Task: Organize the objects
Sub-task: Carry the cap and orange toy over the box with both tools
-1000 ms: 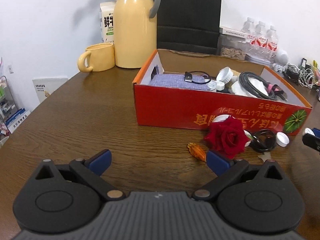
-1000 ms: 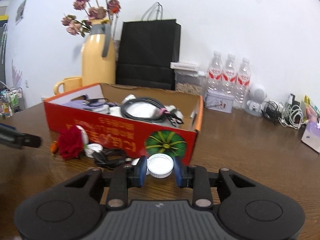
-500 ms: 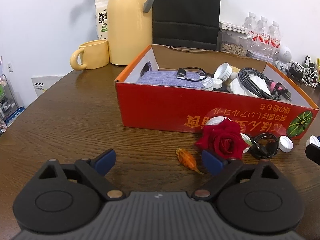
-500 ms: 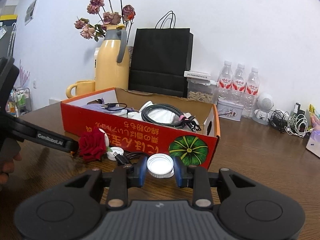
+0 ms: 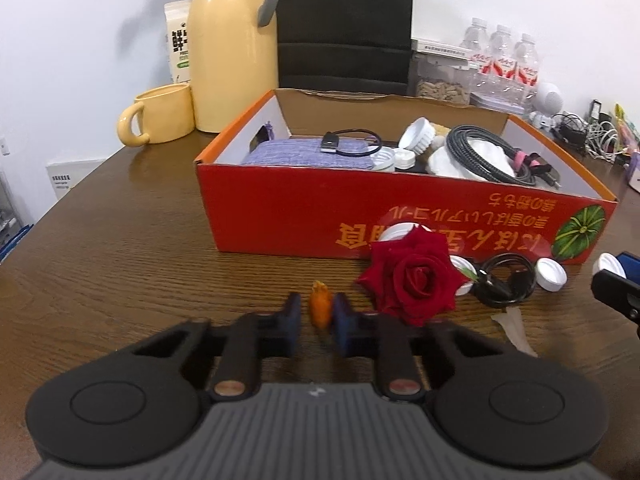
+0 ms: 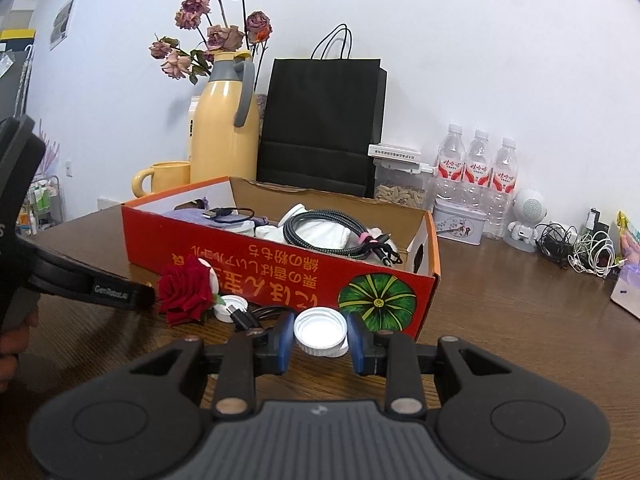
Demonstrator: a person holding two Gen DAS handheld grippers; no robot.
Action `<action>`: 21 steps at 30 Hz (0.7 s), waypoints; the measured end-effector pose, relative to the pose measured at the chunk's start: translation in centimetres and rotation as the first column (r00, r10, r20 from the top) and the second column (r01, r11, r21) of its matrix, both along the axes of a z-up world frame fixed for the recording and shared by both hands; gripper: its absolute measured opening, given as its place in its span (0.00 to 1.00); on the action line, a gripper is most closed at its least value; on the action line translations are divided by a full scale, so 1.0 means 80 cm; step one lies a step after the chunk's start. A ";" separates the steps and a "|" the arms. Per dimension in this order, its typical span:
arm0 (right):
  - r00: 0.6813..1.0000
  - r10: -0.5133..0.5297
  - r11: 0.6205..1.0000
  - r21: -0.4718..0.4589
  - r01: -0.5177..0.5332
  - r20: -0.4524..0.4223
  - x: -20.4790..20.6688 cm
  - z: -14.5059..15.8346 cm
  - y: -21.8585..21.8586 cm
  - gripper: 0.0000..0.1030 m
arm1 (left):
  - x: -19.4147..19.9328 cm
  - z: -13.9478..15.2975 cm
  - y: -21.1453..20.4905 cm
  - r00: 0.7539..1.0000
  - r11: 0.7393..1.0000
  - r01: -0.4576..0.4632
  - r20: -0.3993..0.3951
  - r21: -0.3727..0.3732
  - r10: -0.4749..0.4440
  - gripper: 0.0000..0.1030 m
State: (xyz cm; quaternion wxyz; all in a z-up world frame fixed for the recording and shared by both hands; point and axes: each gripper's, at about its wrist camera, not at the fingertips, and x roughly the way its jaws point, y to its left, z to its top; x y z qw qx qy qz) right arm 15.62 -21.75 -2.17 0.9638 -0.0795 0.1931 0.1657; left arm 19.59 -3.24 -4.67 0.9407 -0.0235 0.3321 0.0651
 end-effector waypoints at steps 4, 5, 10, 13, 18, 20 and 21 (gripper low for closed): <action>1.000 -0.001 1.000 -0.002 0.001 0.002 0.000 0.002 0.000 0.26 | -0.008 0.002 0.006 1.000 1.000 0.016 0.008 -0.019 -0.016 0.13; 1.000 -0.001 1.000 -0.002 0.001 0.002 0.000 0.002 0.000 0.26 | -0.011 0.003 0.007 1.000 1.000 0.019 0.014 -0.022 -0.019 0.13; 1.000 -0.008 1.000 -0.001 0.008 0.004 0.000 0.003 -0.001 0.26 | -0.025 0.009 0.014 0.998 0.998 0.045 0.045 -0.037 -0.043 0.13; 1.000 -0.011 1.000 -0.003 0.011 0.007 0.000 0.003 -0.001 0.26 | -0.032 0.014 0.019 0.997 0.998 0.053 0.058 -0.046 -0.050 0.13; 1.000 0.005 1.000 -0.010 -0.004 0.016 -0.003 0.003 0.004 0.26 | -0.044 0.025 0.023 0.993 0.996 0.074 0.092 -0.052 -0.069 0.13; 1.000 0.015 1.000 -0.015 -0.015 0.021 -0.004 0.006 0.010 0.26 | -0.046 0.033 0.025 0.990 0.995 0.089 0.116 -0.051 -0.083 0.13; 1.000 0.020 1.000 -0.012 -0.020 0.024 -0.004 0.008 0.013 0.26 | -0.046 0.037 0.026 0.988 0.995 0.093 0.127 -0.044 -0.086 0.13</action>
